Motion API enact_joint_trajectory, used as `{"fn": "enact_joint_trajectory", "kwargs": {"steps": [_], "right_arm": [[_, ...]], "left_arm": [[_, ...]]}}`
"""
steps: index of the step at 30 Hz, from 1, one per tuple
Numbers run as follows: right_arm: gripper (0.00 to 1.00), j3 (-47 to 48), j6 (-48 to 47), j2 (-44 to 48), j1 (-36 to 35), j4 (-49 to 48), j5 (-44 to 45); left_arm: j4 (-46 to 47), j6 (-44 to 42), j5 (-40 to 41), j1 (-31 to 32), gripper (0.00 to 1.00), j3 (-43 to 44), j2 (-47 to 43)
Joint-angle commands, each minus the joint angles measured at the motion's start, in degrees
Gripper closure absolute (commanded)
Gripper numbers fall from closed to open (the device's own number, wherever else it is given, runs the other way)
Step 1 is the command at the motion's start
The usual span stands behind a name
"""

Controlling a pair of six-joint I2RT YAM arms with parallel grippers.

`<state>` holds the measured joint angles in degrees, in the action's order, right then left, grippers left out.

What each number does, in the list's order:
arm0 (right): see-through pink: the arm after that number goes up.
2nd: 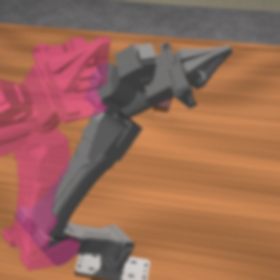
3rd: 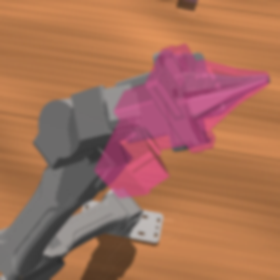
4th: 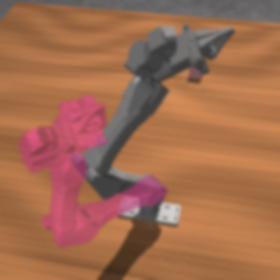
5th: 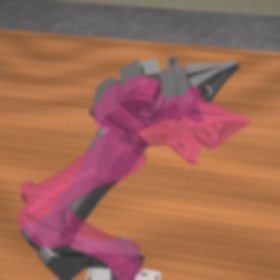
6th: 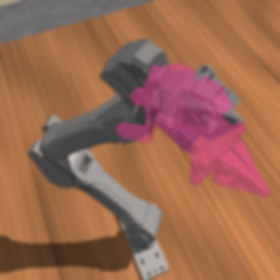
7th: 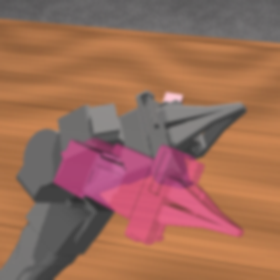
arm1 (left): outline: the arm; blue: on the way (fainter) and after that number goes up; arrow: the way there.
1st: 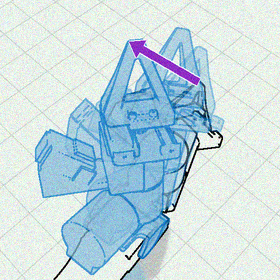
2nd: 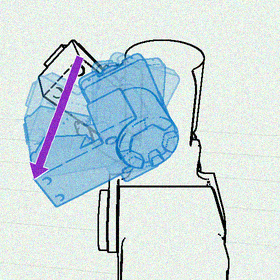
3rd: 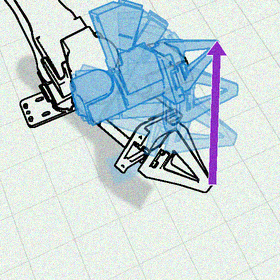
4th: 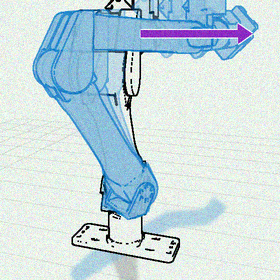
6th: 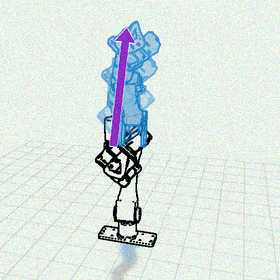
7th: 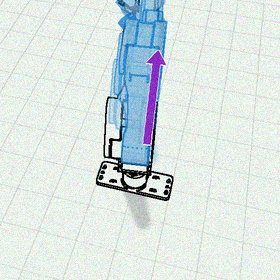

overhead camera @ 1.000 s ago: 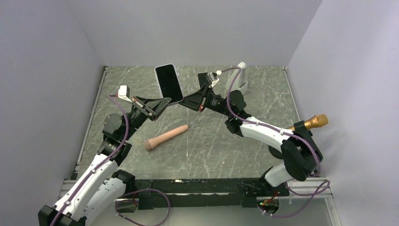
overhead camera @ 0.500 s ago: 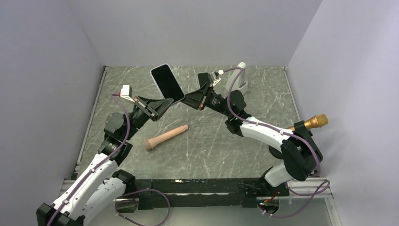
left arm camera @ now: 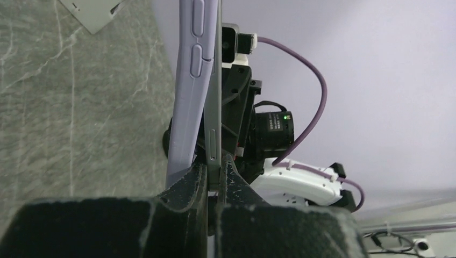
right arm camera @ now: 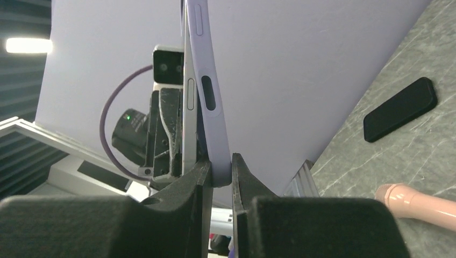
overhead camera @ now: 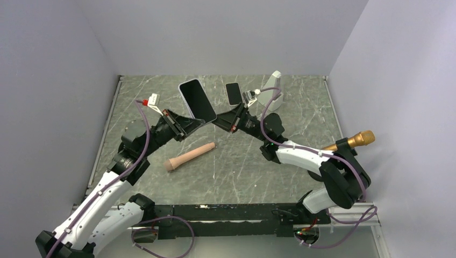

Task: Take the phone out of the phone case
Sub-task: Remove the phone case from the phone.

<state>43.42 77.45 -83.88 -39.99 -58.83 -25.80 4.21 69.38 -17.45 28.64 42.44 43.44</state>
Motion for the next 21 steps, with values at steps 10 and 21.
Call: {"fn": "enact_joint_trajectory", "kwargs": {"steps": [10, 21], "right_arm": [[1.0, -7.3, -10.0, 6.3, -1.2, -8.4, -0.4], [1.0, -9.3, -13.0, 2.0, -1.9, -8.0, 1.8]], "left_arm": [[21.6, 18.7, -7.7, 0.0, 1.0, -4.2, 1.1], [17.5, 22.2, -2.7, 0.0, 1.0, -1.9, -1.6]]}}
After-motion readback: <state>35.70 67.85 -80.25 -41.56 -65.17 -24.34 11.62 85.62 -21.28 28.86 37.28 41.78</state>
